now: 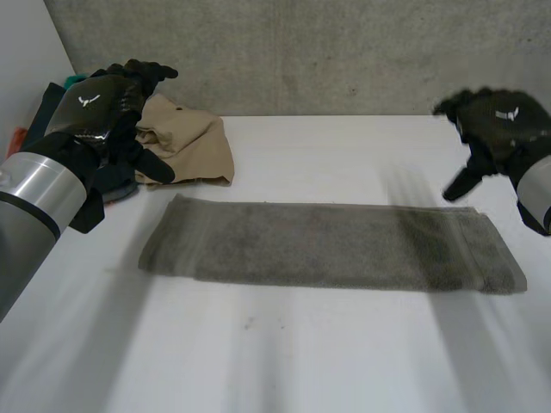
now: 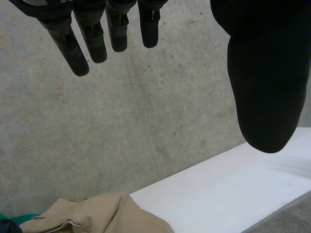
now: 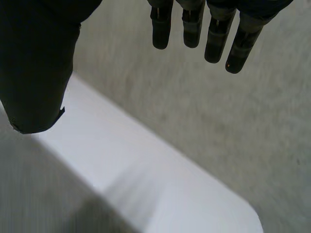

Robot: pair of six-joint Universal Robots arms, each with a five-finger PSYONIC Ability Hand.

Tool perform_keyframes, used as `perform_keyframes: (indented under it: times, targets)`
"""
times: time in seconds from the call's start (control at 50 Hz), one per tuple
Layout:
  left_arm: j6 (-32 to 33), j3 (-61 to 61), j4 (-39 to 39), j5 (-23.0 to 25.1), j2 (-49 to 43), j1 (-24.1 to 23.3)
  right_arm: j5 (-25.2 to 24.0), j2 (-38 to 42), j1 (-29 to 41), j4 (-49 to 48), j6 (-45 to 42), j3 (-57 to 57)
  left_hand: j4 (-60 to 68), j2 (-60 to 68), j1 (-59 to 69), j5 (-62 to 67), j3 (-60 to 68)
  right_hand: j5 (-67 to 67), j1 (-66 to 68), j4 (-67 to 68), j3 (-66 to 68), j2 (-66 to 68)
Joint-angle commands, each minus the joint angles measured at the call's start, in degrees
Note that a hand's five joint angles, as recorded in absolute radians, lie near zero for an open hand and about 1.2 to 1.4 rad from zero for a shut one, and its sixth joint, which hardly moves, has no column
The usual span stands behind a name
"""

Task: Fold the laundry.

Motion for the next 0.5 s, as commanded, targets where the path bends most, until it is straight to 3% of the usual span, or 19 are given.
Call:
perform_keyframes:
  times: [0.02,0.1,0.2,0.28,0.5]
  targets:
    - [0.01,0.02,0.09,0.33,-0.53,-0.26,1.37,3.86,-4.1,3.35,-15.74,5.89,-1.77,-1.93,-1.86,-2.74,-2.2,-3.0,-1.27,-2.6,-1.16,-1.76]
    - [0.27,0.02,0.26,0.33,-1.75,-0.79,-1.09,4.83,-8.31,-1.56,-18.74,10.73,-1.77,-1.93,-1.86,-2.74,-2.2,-3.16,-1.43,-2.77,-1.32,-1.92]
    - [0.53,0.19,2.02,0.42,-3.6,-2.72,-9.51,5.71,-18.58,-7.8,-19.09,17.4,-1.77,-1.93,-1.86,-2.74,-2.2,-1.65,0.07,-1.26,0.18,-0.41]
    - [1.85,0.28,3.42,0.33,-5.62,-4.83,-14.53,6.58,-22.2,-8.69,-19.09,19.79,-1.39,-1.54,-1.48,-2.36,-1.82,2.04,3.77,2.44,3.88,3.28]
    - [12.65,1.51,5.36,0.24,-13.53,-12.47,-15.6,12.56,-23.62,-10.97,-19.79,20.14,-0.21,-0.36,-0.3,-1.18,-0.64,6.92,8.64,7.31,8.75,8.16]
